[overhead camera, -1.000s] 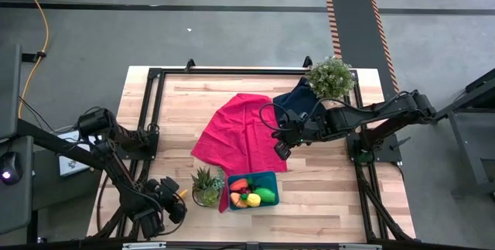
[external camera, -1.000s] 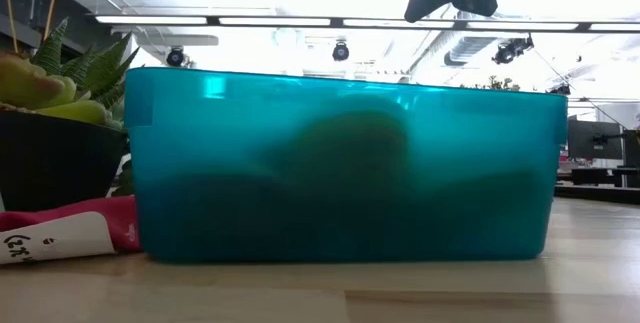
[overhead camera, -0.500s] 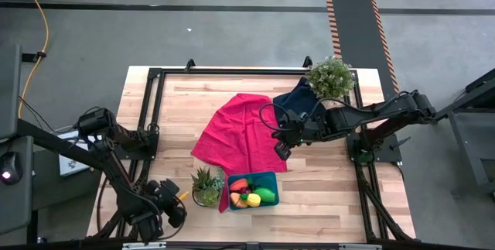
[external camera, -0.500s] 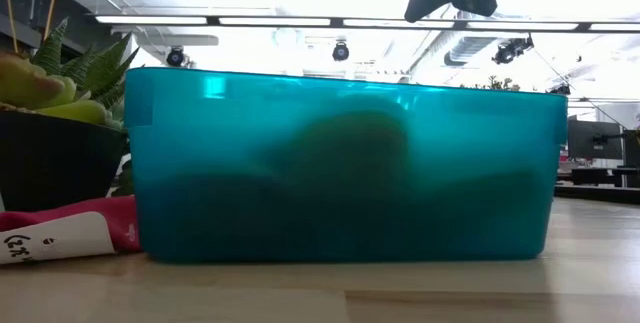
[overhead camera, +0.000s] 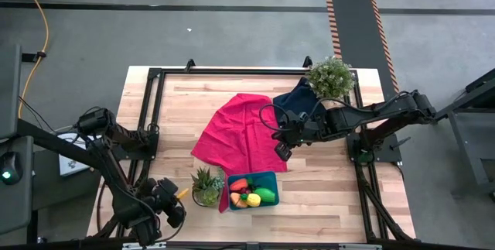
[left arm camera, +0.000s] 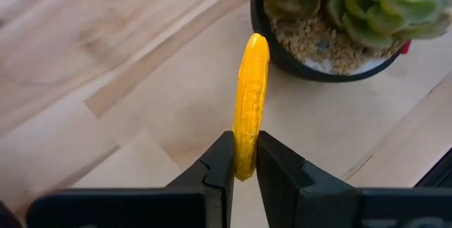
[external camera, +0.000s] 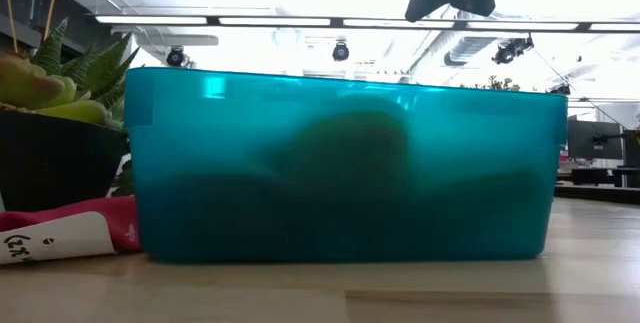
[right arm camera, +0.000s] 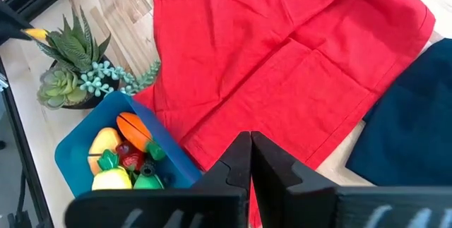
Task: Pick and placing Produce into tupperware
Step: Put the yellow corn into the blue bin
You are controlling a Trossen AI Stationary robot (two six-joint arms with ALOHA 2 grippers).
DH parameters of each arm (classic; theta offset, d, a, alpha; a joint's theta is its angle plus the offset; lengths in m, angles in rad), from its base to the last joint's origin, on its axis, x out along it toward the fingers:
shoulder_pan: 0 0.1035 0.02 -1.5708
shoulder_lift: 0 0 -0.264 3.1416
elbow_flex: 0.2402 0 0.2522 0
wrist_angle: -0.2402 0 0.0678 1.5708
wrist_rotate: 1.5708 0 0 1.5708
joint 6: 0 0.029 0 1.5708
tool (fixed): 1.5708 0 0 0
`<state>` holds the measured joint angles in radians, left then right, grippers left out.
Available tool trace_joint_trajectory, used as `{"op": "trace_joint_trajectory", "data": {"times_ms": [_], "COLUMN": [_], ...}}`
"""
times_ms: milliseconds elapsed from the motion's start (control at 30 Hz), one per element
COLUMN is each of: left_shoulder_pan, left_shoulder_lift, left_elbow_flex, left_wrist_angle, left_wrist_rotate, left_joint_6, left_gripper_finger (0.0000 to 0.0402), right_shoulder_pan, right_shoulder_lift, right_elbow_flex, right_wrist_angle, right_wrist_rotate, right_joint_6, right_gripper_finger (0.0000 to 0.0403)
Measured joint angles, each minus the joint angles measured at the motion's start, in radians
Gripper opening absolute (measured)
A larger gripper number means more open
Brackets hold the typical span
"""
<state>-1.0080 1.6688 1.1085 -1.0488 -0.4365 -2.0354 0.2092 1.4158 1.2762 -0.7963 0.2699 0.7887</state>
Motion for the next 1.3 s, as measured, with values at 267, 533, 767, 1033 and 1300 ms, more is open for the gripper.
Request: {"op": "trace_joint_trajectory", "data": {"times_ms": [267, 533, 767, 1033, 1300], "left_shoulder_pan": [0.001, 0.001, 0.001, 0.001, 0.052], "left_shoulder_lift": [0.0, 0.0, 0.0, -0.007, -0.083], "left_elbow_flex": [0.078, 0.172, 0.267, 0.356, 0.397], "left_wrist_angle": [-0.143, -0.294, -0.439, -0.522, -0.522], "left_wrist_rotate": [-0.022, -0.06, -0.119, -0.223, -0.279], "left_joint_6": [0.0, -0.001, -0.001, 0.024, 0.112], "left_gripper_finger": [0.0044, 0.0044, 0.0044, 0.0044, 0.0044], "right_shoulder_pan": [0.0, 0.0, 0.0, 0.0, 0.0], "right_shoulder_lift": [0.0, 0.0, 0.0, 0.0, 0.0], "right_elbow_flex": [0.0, 0.0, 0.0, 0.0, 0.0], "right_wrist_angle": [0.0, 0.0, 0.0, 0.0, 0.006], "right_wrist_rotate": [0.0, 0.0, 0.0, 0.0, 0.0], "right_joint_6": [-0.005, -0.005, -0.005, -0.005, -0.005], "right_gripper_finger": [0.0002, 0.0002, 0.0002, 0.0002, 0.0002]}}
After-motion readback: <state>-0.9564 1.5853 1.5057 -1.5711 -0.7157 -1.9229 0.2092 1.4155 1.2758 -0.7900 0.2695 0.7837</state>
